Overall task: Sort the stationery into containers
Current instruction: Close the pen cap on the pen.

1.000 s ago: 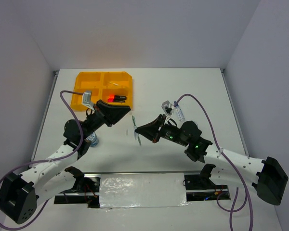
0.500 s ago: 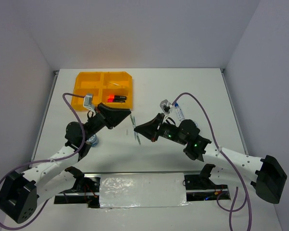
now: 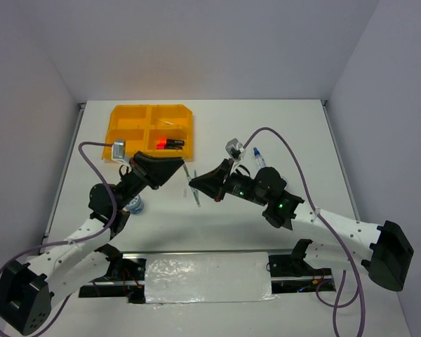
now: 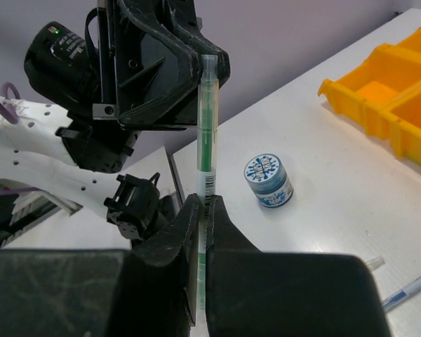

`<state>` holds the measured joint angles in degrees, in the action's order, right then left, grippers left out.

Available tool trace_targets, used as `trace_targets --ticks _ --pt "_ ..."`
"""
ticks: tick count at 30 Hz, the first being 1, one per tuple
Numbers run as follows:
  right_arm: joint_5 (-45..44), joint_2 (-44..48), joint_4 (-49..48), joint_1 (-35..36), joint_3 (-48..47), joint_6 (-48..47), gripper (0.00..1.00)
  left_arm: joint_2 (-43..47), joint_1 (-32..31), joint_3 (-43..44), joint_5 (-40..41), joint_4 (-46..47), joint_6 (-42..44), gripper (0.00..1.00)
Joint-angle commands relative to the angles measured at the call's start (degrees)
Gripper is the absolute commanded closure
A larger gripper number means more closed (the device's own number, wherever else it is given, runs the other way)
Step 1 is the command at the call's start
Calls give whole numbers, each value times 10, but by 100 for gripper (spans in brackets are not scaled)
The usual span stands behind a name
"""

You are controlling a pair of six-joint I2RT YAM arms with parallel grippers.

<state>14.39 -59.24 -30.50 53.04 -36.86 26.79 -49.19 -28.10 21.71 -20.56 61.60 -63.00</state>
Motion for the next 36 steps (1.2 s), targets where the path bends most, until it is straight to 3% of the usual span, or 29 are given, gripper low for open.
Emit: trace_targets --ticks 1,4,6,9,14,21,24,34,36 --pt "-10 -9 -55 -1 -63 -58 100 12 -4 25 -45 -45 28 97" --pt "12 -14 -40 0 -73 -81 100 30 -3 69 -48 -155 93 87" --pt "16 -11 -37 2 -66 -93 100 45 -4 102 -37 -231 137 86" --pt "13 -9 -26 6 -67 -101 100 60 -4 124 -31 -270 162 80" --pt "6 -9 -9 12 -79 -108 100 72 -4 132 -31 -285 174 71" --pt "5 -17 2 15 -89 -109 100 81 -4 127 -34 -282 175 44" --pt "7 -18 3 16 -92 -110 100 88 -4 127 -37 -277 175 51" --pt "5 -32 21 18 -118 -115 100 67 -4 128 -80 -256 163 50" --pt "4 -37 27 18 -122 -116 100 65 -4 129 -88 -256 163 61"
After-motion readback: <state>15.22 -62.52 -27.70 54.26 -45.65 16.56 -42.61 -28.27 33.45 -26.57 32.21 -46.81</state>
